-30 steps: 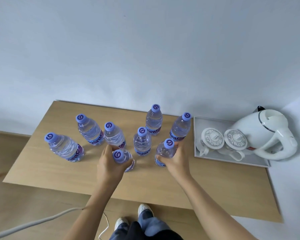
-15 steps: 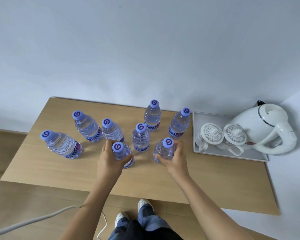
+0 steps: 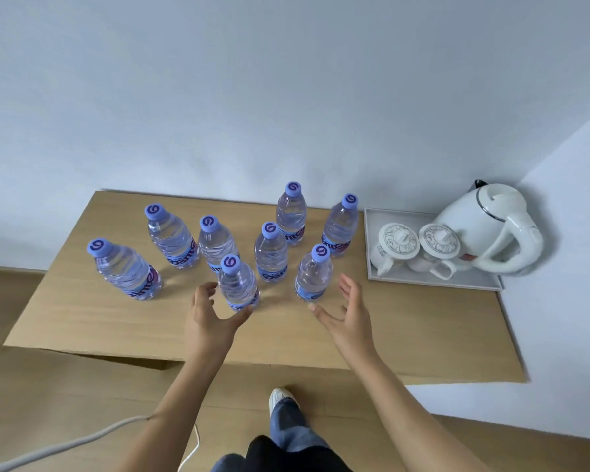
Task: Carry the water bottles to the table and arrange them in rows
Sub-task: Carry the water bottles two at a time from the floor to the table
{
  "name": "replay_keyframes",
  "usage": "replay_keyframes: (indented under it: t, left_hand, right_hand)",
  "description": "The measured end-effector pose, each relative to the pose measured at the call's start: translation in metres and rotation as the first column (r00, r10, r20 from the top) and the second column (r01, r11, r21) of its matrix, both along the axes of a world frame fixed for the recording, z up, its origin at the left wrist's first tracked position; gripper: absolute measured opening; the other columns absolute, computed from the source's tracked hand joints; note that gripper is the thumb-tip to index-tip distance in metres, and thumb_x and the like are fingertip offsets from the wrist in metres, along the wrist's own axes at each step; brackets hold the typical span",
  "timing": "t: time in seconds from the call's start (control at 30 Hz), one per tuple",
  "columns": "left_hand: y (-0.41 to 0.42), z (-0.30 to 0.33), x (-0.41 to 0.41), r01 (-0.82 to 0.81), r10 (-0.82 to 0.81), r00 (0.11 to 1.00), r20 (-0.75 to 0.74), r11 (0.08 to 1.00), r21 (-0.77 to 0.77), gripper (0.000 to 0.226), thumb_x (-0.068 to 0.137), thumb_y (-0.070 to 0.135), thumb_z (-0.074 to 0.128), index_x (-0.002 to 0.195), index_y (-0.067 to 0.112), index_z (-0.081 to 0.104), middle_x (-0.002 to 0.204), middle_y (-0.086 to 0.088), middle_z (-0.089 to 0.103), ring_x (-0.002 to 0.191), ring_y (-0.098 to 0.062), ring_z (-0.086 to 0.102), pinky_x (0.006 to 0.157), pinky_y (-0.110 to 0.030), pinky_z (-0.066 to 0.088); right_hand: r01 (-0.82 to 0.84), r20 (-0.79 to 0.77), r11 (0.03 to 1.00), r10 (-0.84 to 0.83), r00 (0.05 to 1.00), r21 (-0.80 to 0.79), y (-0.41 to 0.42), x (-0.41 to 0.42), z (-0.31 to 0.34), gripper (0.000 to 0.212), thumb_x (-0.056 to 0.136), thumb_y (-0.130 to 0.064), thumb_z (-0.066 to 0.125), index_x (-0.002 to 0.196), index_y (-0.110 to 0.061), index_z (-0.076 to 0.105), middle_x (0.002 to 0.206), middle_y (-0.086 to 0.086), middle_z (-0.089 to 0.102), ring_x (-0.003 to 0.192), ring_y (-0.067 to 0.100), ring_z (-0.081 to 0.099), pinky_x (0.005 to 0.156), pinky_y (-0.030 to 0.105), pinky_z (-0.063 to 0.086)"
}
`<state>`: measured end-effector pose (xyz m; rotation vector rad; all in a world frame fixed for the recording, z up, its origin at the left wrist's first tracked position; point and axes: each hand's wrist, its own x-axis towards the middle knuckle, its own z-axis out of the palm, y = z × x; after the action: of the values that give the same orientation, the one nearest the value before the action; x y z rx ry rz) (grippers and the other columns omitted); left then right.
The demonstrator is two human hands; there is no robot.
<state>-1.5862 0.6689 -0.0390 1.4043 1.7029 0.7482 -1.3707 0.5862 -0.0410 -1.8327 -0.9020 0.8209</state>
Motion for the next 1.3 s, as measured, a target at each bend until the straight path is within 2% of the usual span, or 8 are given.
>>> replay_keyframes:
  t: [0.17, 0.3, 0.37, 0.5, 0.63, 0.9, 1.1, 1.3]
  left_hand:
    - [-0.048, 0.010, -0.012, 0.198, -0.199, 0.976, 0.094, 0.980, 0.018, 0.061, 0.071, 0.021, 0.087, 0.117, 0.025, 0.048, 0.122, 0.003, 0.051, 0.111, -0.018, 0.053, 0.089, -0.035, 0.043]
    - [-0.091, 0.021, -0.016, 0.407, -0.403, 0.899, 0.173, 0.913, 0.014, 0.062, 0.073, 0.013, 0.085, 0.123, 0.021, 0.050, 0.124, 0.001, 0.054, 0.112, -0.017, 0.055, 0.091, -0.032, 0.044]
    - [-0.114, 0.024, -0.012, 0.483, -0.479, 0.858, 0.185, 0.875, 0.025, 0.060, 0.074, 0.012, 0.084, 0.122, 0.023, 0.050, 0.122, 0.001, 0.056, 0.111, -0.016, 0.057, 0.091, -0.032, 0.046]
    - [-0.168, 0.032, 0.013, 0.679, -0.666, 0.722, 0.187, 0.734, -0.005, 0.053, 0.077, 0.017, 0.082, 0.121, 0.022, 0.052, 0.119, 0.003, 0.059, 0.114, -0.015, 0.057, 0.098, -0.038, 0.049]
    - [-0.225, 0.038, 0.061, 0.835, -0.827, 0.541, 0.150, 0.550, 0.019, 0.052, 0.079, 0.018, 0.080, 0.123, 0.021, 0.053, 0.119, 0.005, 0.058, 0.114, -0.014, 0.056, 0.095, -0.030, 0.045]
    - [-0.362, 0.049, 0.196, 0.962, -0.948, 0.259, 0.184, 0.270, 0.032, 0.051, 0.079, 0.016, 0.079, 0.123, 0.024, 0.054, 0.124, 0.008, 0.058, 0.115, -0.008, 0.055, 0.086, -0.015, 0.039]
    - [-0.475, 0.054, 0.319, 0.981, -0.968, 0.164, 0.189, 0.181, 0.075, 0.047, 0.079, 0.019, 0.079, 0.116, 0.033, 0.054, 0.115, 0.023, 0.057, 0.109, 0.001, 0.055, 0.079, -0.006, 0.036]
    - [-0.553, 0.063, 0.419, 0.987, -0.980, 0.110, 0.168, 0.127, 0.094, 0.044, 0.080, 0.023, 0.078, 0.115, 0.036, 0.053, 0.111, 0.031, 0.056, 0.106, 0.009, 0.054, 0.076, -0.005, 0.037]
  right_hand:
    - [0.132, -0.051, 0.991, -0.131, 0.990, 0.021, -0.066, -0.031, 0.005, 0.069, 0.083, -0.019, 0.080, 0.140, -0.016, 0.042, 0.135, -0.009, 0.048, 0.126, 0.013, 0.049, 0.108, 0.039, 0.042]
    - [0.267, -0.061, 0.963, -0.265, 0.962, 0.024, -0.126, -0.053, 0.010, 0.065, 0.083, -0.022, 0.079, 0.137, -0.018, 0.044, 0.135, -0.006, 0.051, 0.123, 0.011, 0.052, 0.098, 0.019, 0.042]
    - [0.316, -0.074, 0.948, -0.314, 0.946, 0.018, -0.162, -0.060, 0.013, 0.066, 0.083, -0.029, 0.079, 0.138, -0.024, 0.043, 0.135, -0.009, 0.051, 0.124, 0.006, 0.050, 0.099, 0.019, 0.041]
    - [0.451, -0.112, 0.892, -0.449, 0.887, -0.003, -0.243, -0.065, 0.018, 0.060, 0.084, -0.036, 0.077, 0.134, -0.035, 0.043, 0.136, -0.013, 0.050, 0.127, 0.001, 0.048, 0.105, 0.029, 0.044]
    - [0.594, -0.102, 0.804, -0.593, 0.799, -0.023, -0.320, -0.051, 0.025, 0.059, 0.084, -0.034, 0.078, 0.132, -0.038, 0.043, 0.135, -0.011, 0.051, 0.127, 0.003, 0.048, 0.108, 0.035, 0.043]
    - [0.796, -0.053, 0.604, -0.797, 0.602, -0.046, -0.473, 0.025, 0.029, 0.069, 0.084, -0.033, 0.078, 0.141, -0.029, 0.040, 0.140, -0.008, 0.050, 0.126, 0.005, 0.049, 0.105, 0.024, 0.040]
    - [0.847, -0.018, 0.531, -0.847, 0.531, -0.023, -0.583, 0.122, 0.037, 0.068, 0.083, -0.033, 0.079, 0.139, -0.034, 0.041, 0.135, -0.013, 0.051, 0.123, 0.001, 0.051, 0.089, 0.006, 0.040]
    - [0.903, -0.028, 0.429, -0.903, 0.429, -0.002, -0.677, 0.202, 0.049, 0.061, 0.085, -0.030, 0.077, 0.137, -0.029, 0.046, 0.127, -0.010, 0.056, 0.118, 0.002, 0.055, 0.096, 0.025, 0.045]
